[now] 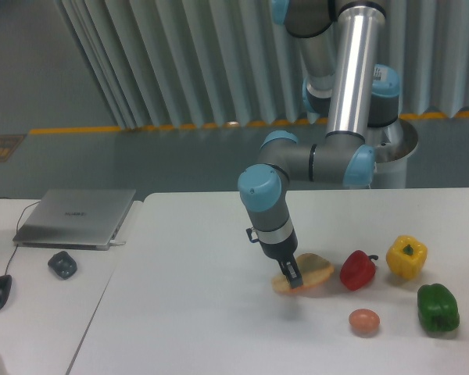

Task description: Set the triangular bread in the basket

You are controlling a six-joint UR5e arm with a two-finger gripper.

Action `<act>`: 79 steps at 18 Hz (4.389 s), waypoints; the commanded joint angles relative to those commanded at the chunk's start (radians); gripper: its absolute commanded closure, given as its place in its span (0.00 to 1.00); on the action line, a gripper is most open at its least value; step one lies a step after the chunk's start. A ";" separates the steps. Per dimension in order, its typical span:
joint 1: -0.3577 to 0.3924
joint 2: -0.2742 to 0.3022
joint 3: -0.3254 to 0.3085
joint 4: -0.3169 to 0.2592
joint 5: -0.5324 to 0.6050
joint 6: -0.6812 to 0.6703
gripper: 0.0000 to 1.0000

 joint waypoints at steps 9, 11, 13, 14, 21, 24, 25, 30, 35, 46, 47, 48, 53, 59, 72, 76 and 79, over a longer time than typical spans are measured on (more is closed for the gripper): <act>0.074 0.072 0.041 -0.040 0.003 0.000 0.72; 0.097 0.092 0.058 -0.060 0.005 0.002 0.72; 0.126 0.101 0.077 -0.065 0.011 0.023 0.72; 0.133 0.107 0.084 -0.063 0.030 0.052 0.72; 0.267 0.129 0.104 0.012 0.112 0.215 0.69; 0.339 0.129 0.106 0.051 0.121 0.230 0.69; 0.353 0.127 0.107 0.055 0.126 0.250 0.69; 0.440 0.111 0.104 0.127 0.133 0.272 0.69; 0.521 0.081 0.112 0.236 0.153 0.270 0.69; 0.587 -0.014 0.156 0.331 0.169 0.273 0.69; 0.594 -0.020 0.160 0.333 0.167 0.275 0.69; 0.595 -0.026 0.164 0.339 0.167 0.275 0.69; 0.601 -0.052 0.186 0.344 0.169 0.302 0.69; 0.600 -0.064 0.181 0.344 0.169 0.302 0.64; 0.591 -0.040 0.152 0.340 0.161 0.304 0.00; 0.542 -0.008 0.111 0.324 0.158 0.305 0.00; 0.488 0.017 0.107 0.201 0.160 0.304 0.00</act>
